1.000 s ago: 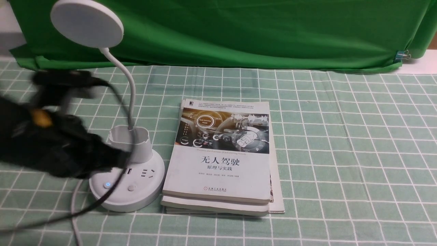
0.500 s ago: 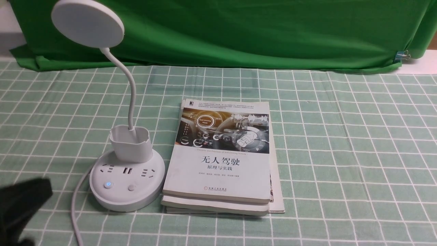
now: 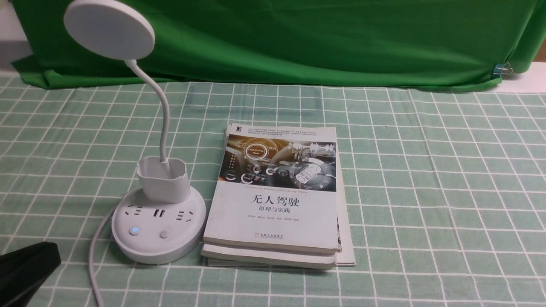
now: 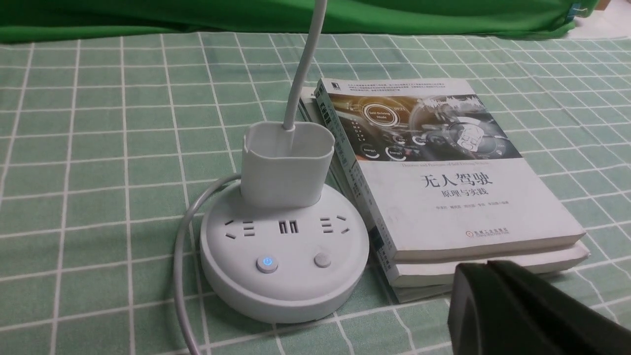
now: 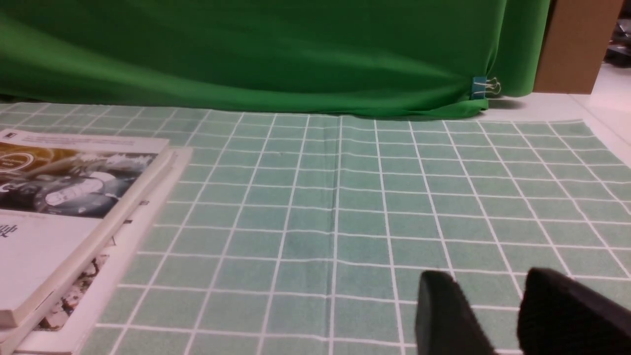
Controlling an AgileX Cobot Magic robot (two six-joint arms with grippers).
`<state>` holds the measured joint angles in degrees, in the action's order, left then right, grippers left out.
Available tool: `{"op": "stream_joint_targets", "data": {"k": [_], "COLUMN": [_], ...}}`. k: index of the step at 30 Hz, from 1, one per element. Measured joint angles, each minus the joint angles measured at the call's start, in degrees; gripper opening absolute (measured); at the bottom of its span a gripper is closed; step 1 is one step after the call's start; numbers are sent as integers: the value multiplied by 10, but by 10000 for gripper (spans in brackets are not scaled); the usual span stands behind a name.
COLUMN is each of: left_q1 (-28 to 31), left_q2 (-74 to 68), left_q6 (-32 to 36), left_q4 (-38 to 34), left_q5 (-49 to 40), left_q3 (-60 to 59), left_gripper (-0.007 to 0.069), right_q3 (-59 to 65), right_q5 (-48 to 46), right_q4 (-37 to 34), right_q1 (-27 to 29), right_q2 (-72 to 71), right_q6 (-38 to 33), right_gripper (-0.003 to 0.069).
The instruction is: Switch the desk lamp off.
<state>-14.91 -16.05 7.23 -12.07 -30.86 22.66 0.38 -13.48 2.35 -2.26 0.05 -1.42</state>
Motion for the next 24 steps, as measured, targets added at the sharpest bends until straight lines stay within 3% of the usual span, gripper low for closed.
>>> {"op": "stream_joint_targets", "data": {"k": [24], "left_q1": [0], "left_q2": [0], "left_q6": [0], "left_q4": [18], "left_q5": [0], "left_q3": [0], "left_gripper": [0], "right_q3": [0], "right_q5": [0], "right_q4": [0], "right_q1": [0], "right_q2": [0], "right_q6": [0], "right_gripper": [242]}}
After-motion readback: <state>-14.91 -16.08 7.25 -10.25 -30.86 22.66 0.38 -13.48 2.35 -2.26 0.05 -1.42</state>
